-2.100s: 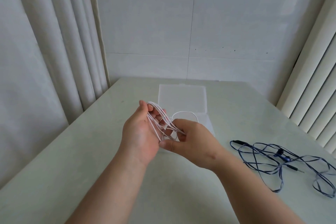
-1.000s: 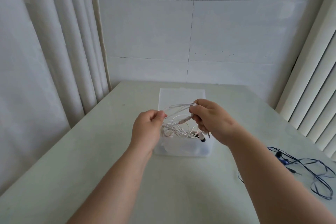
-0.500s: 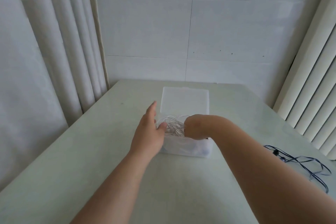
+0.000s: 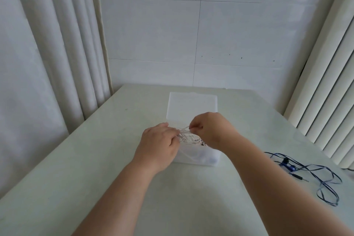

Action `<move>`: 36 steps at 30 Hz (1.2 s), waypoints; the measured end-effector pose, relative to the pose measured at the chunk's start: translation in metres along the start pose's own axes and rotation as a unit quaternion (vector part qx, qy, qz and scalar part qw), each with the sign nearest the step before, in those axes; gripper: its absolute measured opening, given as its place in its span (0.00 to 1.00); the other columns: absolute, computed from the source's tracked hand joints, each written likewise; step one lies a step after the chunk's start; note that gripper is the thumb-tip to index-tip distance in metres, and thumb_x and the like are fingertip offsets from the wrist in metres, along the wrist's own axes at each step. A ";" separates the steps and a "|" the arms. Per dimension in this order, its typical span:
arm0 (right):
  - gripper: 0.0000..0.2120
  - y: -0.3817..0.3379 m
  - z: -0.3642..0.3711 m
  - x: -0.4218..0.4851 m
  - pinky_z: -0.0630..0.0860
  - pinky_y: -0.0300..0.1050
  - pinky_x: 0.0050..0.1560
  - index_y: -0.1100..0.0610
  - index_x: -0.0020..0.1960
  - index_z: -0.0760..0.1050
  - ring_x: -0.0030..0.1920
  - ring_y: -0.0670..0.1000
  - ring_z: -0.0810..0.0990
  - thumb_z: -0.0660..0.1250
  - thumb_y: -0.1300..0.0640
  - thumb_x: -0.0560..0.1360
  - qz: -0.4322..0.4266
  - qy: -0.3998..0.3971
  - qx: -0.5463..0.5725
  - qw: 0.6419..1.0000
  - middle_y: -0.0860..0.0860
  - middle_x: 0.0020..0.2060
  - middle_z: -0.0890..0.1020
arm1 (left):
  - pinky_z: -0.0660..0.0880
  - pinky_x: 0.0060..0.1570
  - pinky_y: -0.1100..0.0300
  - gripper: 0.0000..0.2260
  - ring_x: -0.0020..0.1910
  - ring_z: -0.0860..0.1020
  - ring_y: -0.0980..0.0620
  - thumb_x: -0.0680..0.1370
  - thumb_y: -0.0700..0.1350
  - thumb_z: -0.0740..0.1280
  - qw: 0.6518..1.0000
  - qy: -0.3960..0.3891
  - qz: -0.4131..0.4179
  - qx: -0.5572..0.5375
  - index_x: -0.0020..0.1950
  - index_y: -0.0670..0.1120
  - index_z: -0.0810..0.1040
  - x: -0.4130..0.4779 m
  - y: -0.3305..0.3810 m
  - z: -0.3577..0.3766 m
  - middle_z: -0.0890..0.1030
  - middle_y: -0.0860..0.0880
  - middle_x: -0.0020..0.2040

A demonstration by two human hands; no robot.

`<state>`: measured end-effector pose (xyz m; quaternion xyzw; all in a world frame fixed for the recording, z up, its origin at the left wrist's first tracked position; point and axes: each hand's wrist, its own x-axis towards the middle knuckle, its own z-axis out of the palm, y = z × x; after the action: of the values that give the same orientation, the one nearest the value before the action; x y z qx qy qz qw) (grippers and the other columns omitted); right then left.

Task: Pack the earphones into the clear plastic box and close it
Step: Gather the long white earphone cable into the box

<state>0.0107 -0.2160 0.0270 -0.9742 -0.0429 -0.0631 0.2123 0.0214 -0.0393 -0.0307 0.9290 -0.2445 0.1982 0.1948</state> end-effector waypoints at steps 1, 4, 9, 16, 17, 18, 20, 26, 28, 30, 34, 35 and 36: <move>0.08 0.002 0.005 0.000 0.78 0.43 0.46 0.49 0.51 0.81 0.45 0.52 0.81 0.64 0.56 0.77 0.006 -0.002 -0.023 1.000 0.48 0.48 0.83 | 0.66 0.62 0.53 0.31 0.69 0.71 0.52 0.73 0.55 0.42 1.000 -0.002 -0.002 -0.002 0.57 0.50 0.81 0.000 -0.001 0.001 0.82 0.56 0.58; 0.12 0.004 0.016 -0.002 0.77 0.46 0.50 0.50 0.58 0.77 0.51 0.54 0.80 0.61 0.58 0.77 0.032 -0.020 -0.030 0.999 0.51 0.53 0.82 | 0.65 0.62 0.53 0.25 0.70 0.70 0.53 0.76 0.52 0.47 1.000 -0.007 -0.016 -0.013 0.57 0.51 0.81 -0.003 -0.001 0.002 0.82 0.57 0.58; 0.15 -0.001 0.018 -0.002 0.75 0.45 0.44 0.52 0.58 0.74 0.50 0.54 0.79 0.60 0.61 0.74 0.045 -0.010 -0.024 0.999 0.51 0.52 0.80 | 0.63 0.63 0.54 0.23 0.71 0.68 0.54 0.76 0.51 0.49 0.999 -0.014 -0.032 -0.023 0.59 0.51 0.80 -0.004 0.005 0.001 0.81 0.57 0.60; 0.09 -0.005 0.019 -0.001 0.66 0.41 0.30 0.58 0.34 0.74 0.36 0.56 0.73 0.60 0.63 0.72 0.060 -0.041 -0.095 0.993 0.53 0.32 0.75 | 0.63 0.63 0.52 0.23 0.72 0.68 0.53 0.75 0.50 0.50 0.998 -0.010 -0.051 -0.034 0.58 0.49 0.81 -0.004 0.009 0.001 0.82 0.55 0.59; 0.11 -0.005 0.019 -0.001 0.66 0.41 0.31 0.57 0.33 0.72 0.37 0.55 0.73 0.61 0.61 0.74 0.055 -0.051 -0.106 0.992 0.53 0.31 0.74 | 0.63 0.63 0.53 0.23 0.72 0.67 0.53 0.75 0.50 0.49 0.998 -0.016 -0.053 -0.028 0.59 0.50 0.81 -0.004 0.009 0.001 0.81 0.56 0.60; 0.12 -0.004 0.018 -0.001 0.66 0.41 0.31 0.58 0.32 0.71 0.37 0.55 0.73 0.60 0.61 0.74 0.050 -0.059 -0.111 0.991 0.52 0.31 0.72 | 0.62 0.63 0.53 0.22 0.73 0.66 0.54 0.76 0.50 0.50 0.998 -0.022 -0.055 -0.023 0.59 0.50 0.80 -0.003 0.009 0.001 0.81 0.56 0.60; 0.14 -0.006 0.015 -0.004 0.63 0.41 0.28 0.57 0.30 0.66 0.37 0.55 0.71 0.58 0.62 0.75 0.049 -0.069 -0.105 0.991 0.52 0.29 0.70 | 0.63 0.63 0.52 0.17 0.73 0.66 0.53 0.80 0.48 0.53 0.998 -0.028 -0.053 -0.020 0.58 0.50 0.80 -0.002 0.010 -0.001 0.81 0.55 0.60; 0.13 0.005 0.001 -0.026 0.71 0.43 0.45 0.55 0.52 0.81 0.49 0.53 0.76 0.58 0.60 0.77 0.020 0.096 0.019 0.995 0.51 0.49 0.77 | 0.62 0.66 0.52 0.23 0.73 0.67 0.51 0.75 0.51 0.51 0.999 -0.011 -0.047 -0.014 0.66 0.52 0.77 -0.001 0.021 -0.012 0.75 0.53 0.69; 0.12 0.014 -0.003 -0.036 0.71 0.43 0.45 0.55 0.52 0.81 0.48 0.53 0.77 0.58 0.60 0.77 0.026 0.143 0.047 0.988 0.51 0.48 0.78 | 0.67 0.61 0.51 0.20 0.66 0.74 0.47 0.74 0.48 0.55 0.999 0.031 -0.015 -0.023 0.60 0.50 0.81 0.000 0.032 -0.015 0.80 0.50 0.62; 0.12 0.025 -0.006 -0.044 0.73 0.44 0.46 0.54 0.51 0.81 0.48 0.53 0.77 0.58 0.60 0.77 0.056 0.168 0.056 0.983 0.51 0.48 0.78 | 0.70 0.54 0.54 0.15 0.56 0.79 0.46 0.73 0.44 0.60 0.995 0.077 0.017 -0.061 0.53 0.47 0.83 0.001 0.050 -0.016 0.83 0.49 0.53; 0.12 0.056 -0.012 -0.064 0.73 0.45 0.47 0.53 0.53 0.80 0.50 0.54 0.77 0.58 0.59 0.77 0.124 0.178 0.041 0.975 0.52 0.50 0.79 | 0.71 0.52 0.61 0.10 0.50 0.78 0.50 0.75 0.40 0.63 0.981 0.044 0.043 -0.182 0.52 0.46 0.82 0.001 0.104 -0.012 0.82 0.50 0.50; 0.13 0.067 -0.016 -0.073 0.72 0.44 0.48 0.54 0.54 0.80 0.52 0.54 0.77 0.58 0.59 0.77 0.142 0.177 0.032 0.973 0.53 0.51 0.80 | 0.72 0.52 0.59 0.10 0.50 0.78 0.50 0.76 0.40 0.63 0.978 0.027 0.051 -0.201 0.53 0.46 0.82 0.001 0.121 -0.007 0.82 0.49 0.50; 0.13 0.073 -0.015 -0.075 0.73 0.44 0.50 0.54 0.55 0.80 0.53 0.55 0.77 0.58 0.59 0.77 0.153 0.169 0.026 0.973 0.53 0.53 0.80 | 0.73 0.52 0.58 0.10 0.50 0.79 0.50 0.76 0.40 0.63 0.976 0.007 0.048 -0.211 0.53 0.46 0.81 0.000 0.128 -0.004 0.83 0.49 0.51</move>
<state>-0.0565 -0.2925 0.0002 -0.9387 0.1414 -0.1922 0.2487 -0.0475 -0.1400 0.0064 0.8527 -0.3237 0.1574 0.3787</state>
